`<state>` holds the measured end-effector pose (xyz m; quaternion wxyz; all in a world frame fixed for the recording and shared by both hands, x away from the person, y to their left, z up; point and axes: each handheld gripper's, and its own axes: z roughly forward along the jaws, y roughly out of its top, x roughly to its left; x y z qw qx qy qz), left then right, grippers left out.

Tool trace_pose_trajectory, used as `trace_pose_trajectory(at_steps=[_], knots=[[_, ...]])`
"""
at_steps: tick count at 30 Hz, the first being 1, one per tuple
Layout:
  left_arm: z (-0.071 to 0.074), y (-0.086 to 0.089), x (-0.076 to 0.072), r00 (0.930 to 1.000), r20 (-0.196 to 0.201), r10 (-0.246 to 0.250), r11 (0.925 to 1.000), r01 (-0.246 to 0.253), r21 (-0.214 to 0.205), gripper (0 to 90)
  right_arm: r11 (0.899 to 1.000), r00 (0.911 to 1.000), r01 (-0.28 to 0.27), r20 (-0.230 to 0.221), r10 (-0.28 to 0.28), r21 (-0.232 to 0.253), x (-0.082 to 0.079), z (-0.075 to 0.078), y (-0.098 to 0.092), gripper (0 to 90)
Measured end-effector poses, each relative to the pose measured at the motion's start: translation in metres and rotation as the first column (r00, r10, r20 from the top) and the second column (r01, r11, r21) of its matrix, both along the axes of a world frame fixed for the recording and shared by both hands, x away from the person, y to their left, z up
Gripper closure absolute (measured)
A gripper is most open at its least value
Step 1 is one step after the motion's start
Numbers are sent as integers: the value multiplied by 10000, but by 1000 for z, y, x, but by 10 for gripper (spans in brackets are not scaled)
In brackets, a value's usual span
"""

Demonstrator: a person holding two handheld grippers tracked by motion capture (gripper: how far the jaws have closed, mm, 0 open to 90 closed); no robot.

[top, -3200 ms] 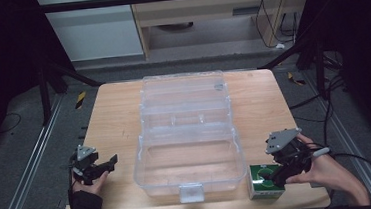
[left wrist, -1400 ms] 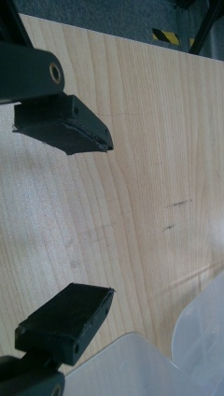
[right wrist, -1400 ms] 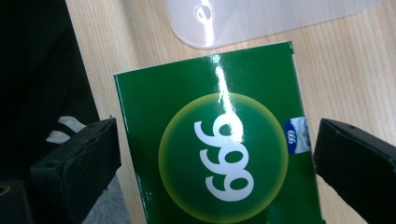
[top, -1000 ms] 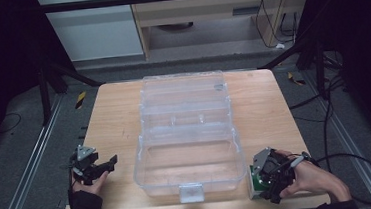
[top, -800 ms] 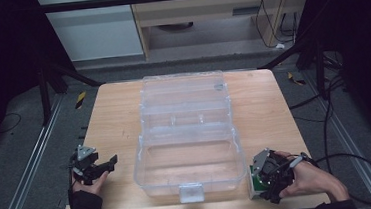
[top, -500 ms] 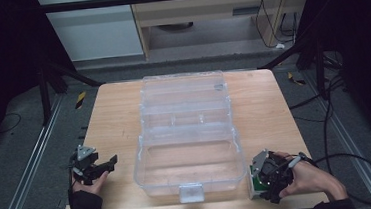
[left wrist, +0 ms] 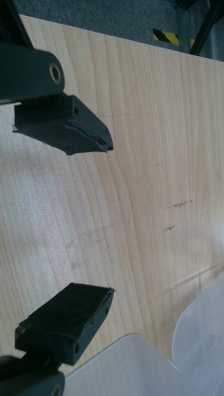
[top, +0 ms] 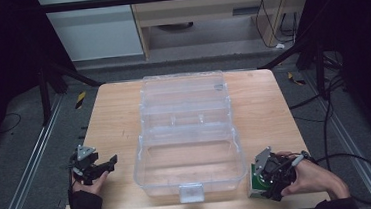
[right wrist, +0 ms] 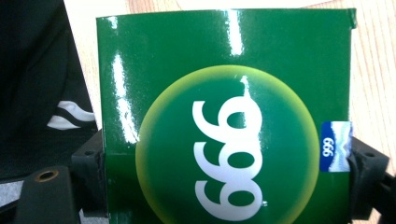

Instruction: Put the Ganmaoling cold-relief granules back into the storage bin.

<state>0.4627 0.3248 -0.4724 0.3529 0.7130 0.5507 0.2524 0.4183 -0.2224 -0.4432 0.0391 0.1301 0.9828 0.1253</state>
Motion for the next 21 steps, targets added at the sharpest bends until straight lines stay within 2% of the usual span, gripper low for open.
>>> trace_pose_trajectory(at_steps=[5, 10, 14, 18, 21], knots=[[0, 0, 0, 10000, 5, 0, 10000, 0, -4, 238, 9999, 9998, 156, -122, -155, 58, -1, 3, -3, 159], [0, 0, 0, 10000, -6, -2, 10000, 2, -4, 238, 9987, 9992, 403, -3, -404, 306, -4, 11, -7, 159], [0, 0, 0, 10000, -21, -19, 10000, 19, 17, 238, 9981, 9986, 527, -34, -526, 323, -8, 21, -9, 159], [0, -1, 0, 10000, -36, -32, 10000, 32, 26, 237, 9970, 9982, 543, 211, -555, 547, -10, 34, -12, 159], [0, -1, 0, 10000, -55, -31, 10000, 32, 27, 238, 9961, 9979, 592, 232, -608, 649, -11, 45, -13, 159]])
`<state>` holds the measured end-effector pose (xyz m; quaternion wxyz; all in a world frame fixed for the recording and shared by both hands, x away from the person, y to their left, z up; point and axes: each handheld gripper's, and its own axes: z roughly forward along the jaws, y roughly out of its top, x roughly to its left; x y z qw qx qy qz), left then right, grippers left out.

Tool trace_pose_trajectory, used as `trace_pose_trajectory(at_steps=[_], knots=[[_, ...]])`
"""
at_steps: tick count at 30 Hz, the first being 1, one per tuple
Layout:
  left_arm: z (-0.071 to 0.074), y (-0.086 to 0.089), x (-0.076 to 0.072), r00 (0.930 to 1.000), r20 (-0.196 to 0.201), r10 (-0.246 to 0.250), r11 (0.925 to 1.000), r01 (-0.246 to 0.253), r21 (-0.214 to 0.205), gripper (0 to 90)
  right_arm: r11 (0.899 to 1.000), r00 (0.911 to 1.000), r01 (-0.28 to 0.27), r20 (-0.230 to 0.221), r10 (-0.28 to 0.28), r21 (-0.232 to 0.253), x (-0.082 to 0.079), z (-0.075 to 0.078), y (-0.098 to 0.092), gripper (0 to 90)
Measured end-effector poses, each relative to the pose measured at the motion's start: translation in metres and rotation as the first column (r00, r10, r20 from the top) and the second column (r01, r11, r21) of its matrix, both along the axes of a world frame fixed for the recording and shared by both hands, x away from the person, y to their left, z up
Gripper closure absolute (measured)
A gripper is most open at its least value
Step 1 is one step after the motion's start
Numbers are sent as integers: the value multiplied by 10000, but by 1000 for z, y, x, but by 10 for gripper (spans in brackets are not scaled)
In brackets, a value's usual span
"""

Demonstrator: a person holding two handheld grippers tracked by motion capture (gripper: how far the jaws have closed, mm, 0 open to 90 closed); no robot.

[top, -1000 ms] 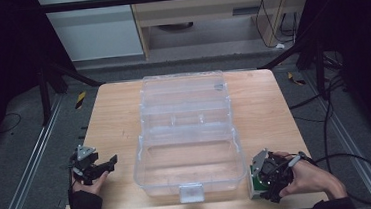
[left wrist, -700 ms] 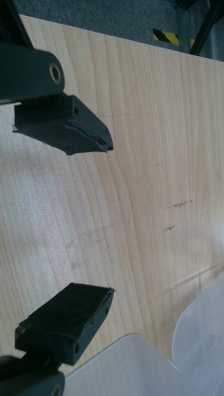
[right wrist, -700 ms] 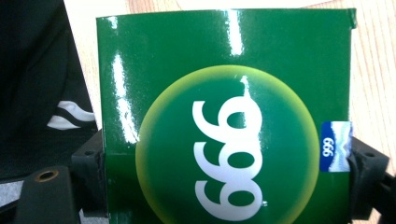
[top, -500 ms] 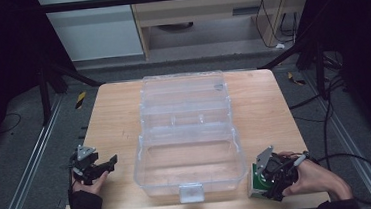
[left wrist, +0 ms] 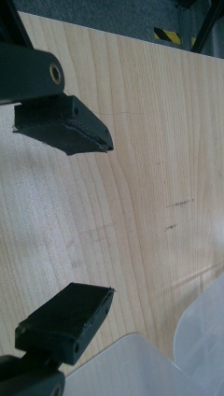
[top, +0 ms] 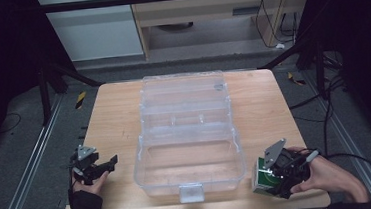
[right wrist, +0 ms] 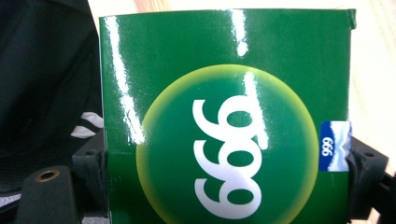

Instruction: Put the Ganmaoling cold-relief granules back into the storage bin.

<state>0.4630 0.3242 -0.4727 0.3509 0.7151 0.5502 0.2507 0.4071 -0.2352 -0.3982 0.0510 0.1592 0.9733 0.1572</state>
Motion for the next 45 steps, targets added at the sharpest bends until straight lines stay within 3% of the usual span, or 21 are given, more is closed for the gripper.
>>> trace_pose_trajectory(at_steps=[20, 36, 45], knots=[[0, 0, 0, 10000, 10, 15, 10000, -15, -6, 238, 9995, 9980, -269, 579, 259, 160, -7, 59, 10, 159], [1, 0, 0, 10000, 27, 15, 10000, -15, -34, 238, 9982, 9935, -549, 1013, 523, 231, 4, 89, 32, 159], [1, 1, 0, 10000, 28, 32, 10000, -32, -38, 238, 9966, 9903, -738, 1207, 689, 363, 14, 98, 52, 158]])
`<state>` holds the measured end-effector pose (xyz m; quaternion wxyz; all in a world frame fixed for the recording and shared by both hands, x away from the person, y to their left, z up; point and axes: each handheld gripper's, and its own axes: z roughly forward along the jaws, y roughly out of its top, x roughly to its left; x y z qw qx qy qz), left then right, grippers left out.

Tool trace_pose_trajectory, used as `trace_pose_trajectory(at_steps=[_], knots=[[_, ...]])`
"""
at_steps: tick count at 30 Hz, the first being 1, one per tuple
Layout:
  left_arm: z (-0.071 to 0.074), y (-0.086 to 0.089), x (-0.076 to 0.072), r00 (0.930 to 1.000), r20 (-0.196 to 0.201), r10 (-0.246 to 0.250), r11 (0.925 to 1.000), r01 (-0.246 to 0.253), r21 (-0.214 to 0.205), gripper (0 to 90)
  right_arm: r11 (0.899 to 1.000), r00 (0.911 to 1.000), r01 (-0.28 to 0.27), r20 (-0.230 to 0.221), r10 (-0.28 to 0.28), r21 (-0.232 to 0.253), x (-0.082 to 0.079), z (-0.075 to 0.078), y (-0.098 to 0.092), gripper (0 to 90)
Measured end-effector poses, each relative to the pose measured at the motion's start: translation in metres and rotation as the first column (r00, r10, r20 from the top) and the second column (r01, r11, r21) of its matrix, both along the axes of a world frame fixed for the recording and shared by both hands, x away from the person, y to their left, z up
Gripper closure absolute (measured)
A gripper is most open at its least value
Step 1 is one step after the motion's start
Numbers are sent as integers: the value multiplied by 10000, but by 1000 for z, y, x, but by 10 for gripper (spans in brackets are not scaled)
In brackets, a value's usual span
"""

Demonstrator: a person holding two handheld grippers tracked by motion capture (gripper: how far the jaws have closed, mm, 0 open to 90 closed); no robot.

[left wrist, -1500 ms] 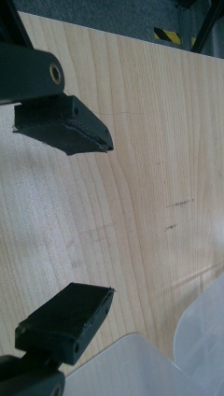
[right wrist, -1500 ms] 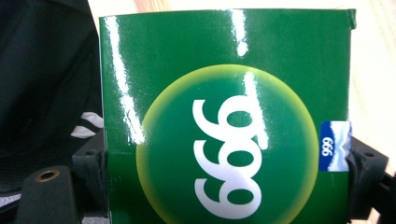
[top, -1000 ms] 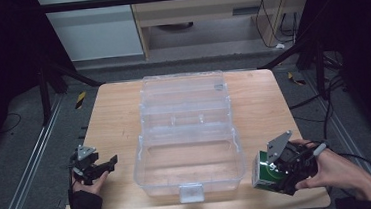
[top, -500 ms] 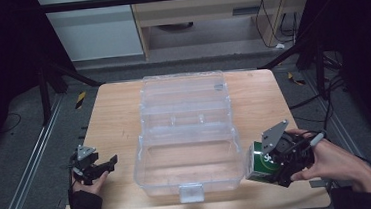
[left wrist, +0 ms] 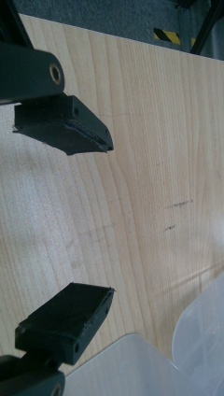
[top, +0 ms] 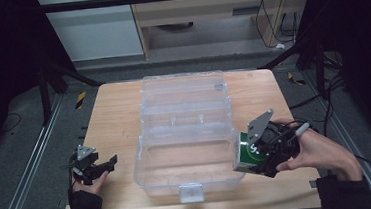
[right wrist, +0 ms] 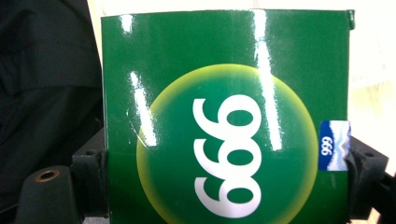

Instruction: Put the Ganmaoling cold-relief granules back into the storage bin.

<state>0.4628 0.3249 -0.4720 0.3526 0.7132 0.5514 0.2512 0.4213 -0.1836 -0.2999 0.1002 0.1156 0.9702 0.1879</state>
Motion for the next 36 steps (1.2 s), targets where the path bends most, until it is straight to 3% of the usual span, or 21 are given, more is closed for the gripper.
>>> trace_pose_trajectory(at_steps=[18, 36], knots=[[1, 0, 0, 10000, 18, -2, 10000, 2, 12, 238, 9991, 9992, -376, 102, 374, 192, 19, 3, 33, 158], [1, 1, 0, 10000, 33, -9, 10000, 9, -33, 238, 9977, 9977, -677, 8, 677, 63, 30, -12, 61, 158]])
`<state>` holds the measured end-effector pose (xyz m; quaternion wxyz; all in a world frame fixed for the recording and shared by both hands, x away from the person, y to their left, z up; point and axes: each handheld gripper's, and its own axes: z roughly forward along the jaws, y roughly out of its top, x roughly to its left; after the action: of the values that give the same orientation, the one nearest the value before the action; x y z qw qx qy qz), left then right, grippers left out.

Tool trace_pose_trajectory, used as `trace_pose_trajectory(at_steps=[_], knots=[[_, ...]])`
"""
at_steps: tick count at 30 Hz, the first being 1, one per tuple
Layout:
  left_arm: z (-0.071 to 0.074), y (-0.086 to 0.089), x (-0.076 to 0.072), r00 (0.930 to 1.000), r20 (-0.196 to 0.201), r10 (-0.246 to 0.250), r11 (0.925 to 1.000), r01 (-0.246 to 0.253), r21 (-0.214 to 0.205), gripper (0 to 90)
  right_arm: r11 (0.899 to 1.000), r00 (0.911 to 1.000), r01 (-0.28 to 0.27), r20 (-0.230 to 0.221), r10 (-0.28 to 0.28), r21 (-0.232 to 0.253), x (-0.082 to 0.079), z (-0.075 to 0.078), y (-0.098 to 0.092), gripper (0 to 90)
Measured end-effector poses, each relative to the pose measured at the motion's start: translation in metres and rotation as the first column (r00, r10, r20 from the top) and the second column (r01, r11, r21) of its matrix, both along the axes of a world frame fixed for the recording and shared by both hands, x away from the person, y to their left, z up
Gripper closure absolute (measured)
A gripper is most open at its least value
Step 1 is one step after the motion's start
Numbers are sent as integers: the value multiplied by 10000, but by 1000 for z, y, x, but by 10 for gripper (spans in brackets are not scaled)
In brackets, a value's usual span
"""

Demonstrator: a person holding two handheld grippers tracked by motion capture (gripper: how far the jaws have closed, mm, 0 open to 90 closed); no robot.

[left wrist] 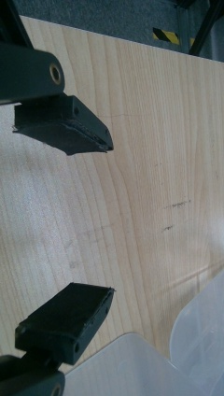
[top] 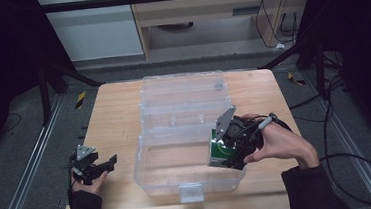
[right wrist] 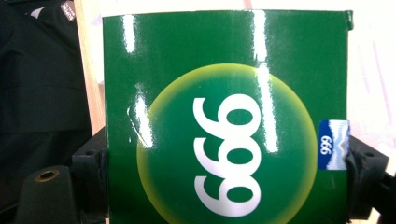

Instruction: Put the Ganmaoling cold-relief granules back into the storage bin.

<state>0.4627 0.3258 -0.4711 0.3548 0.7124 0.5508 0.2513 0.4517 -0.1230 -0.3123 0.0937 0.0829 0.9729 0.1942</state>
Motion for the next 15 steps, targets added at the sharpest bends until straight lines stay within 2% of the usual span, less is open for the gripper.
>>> trace_pose_trajectory(at_steps=[9, 15], knots=[[0, 0, 0, 10000, 5, 4, 10000, -4, -5, 238, 9999, 9999, 88, -111, -89, -116, 3, -11, 2, 158], [0, 1, 0, 10000, 33, 23, 10000, -23, -15, 238, 9998, 10000, -22, 4, 22, -212, 2, -16, 6, 158]])
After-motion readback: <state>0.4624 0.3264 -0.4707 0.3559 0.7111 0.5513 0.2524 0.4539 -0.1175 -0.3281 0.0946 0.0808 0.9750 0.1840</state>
